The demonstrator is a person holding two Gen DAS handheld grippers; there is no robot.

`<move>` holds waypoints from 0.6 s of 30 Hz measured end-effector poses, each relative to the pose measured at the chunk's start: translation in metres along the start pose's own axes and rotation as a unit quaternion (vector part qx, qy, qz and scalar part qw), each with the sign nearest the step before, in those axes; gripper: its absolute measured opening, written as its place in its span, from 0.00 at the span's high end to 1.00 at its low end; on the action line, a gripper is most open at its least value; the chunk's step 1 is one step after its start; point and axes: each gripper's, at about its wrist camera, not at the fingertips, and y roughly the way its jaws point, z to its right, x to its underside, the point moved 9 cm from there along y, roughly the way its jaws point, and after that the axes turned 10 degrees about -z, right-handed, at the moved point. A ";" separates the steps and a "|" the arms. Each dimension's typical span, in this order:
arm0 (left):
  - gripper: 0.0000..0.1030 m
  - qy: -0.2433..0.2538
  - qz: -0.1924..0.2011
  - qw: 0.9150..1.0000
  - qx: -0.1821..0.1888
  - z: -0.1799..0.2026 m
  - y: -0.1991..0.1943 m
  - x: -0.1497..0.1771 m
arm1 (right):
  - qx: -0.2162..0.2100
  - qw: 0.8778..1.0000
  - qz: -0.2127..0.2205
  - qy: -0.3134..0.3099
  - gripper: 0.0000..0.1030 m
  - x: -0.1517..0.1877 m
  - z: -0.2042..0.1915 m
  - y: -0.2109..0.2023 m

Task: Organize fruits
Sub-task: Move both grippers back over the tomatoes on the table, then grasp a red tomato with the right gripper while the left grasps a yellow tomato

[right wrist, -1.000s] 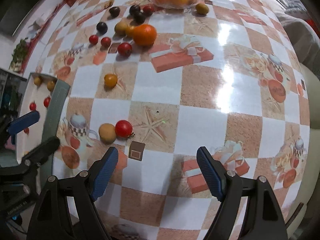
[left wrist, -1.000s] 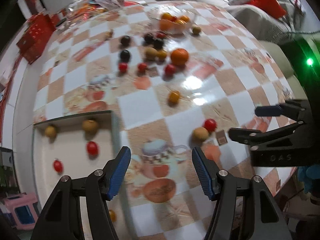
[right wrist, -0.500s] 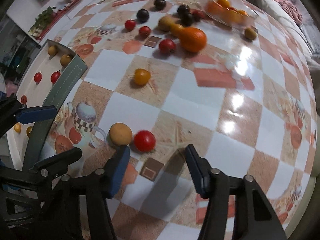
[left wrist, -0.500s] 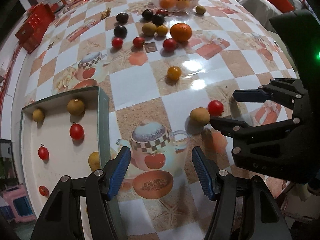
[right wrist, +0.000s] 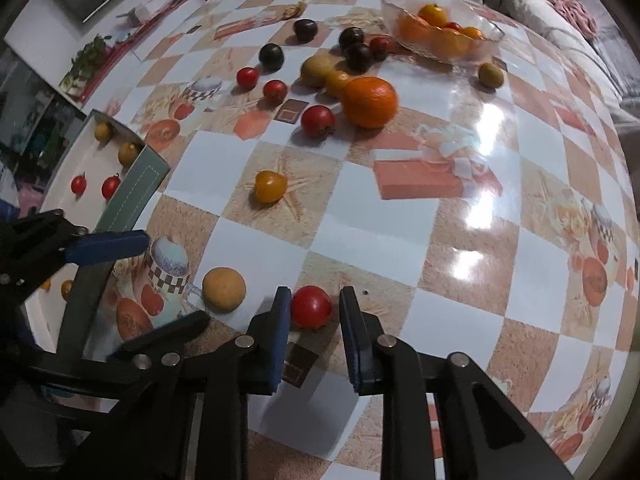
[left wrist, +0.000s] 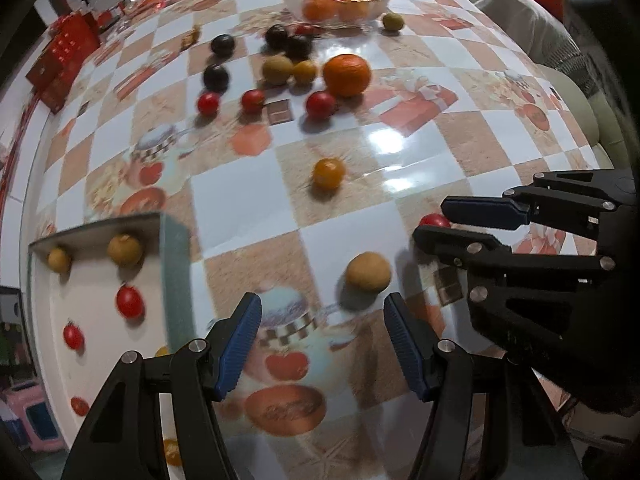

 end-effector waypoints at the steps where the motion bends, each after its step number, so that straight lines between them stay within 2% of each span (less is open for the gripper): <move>1: 0.37 0.005 -0.001 1.000 -0.001 0.003 0.002 -0.003 | -0.004 1.000 0.000 0.003 0.74 0.002 0.003 -0.001; 7: 0.37 0.030 -0.005 0.999 -0.014 0.013 0.012 -0.013 | -0.043 0.999 -0.013 0.018 0.74 0.003 0.007 0.006; 12: 0.37 0.023 0.006 1.000 -0.015 -0.001 -0.006 -0.014 | -0.062 0.998 -0.011 0.026 0.74 0.002 0.012 0.006; 14: 0.37 0.011 0.013 1.000 -0.018 -0.011 -0.013 -0.019 | -0.066 0.997 -0.008 0.029 0.74 0.002 0.014 0.005; 18: 0.37 -0.020 0.020 1.000 0.000 -0.019 -0.016 -0.044 | -0.065 0.997 -0.003 0.030 0.74 0.002 0.014 0.005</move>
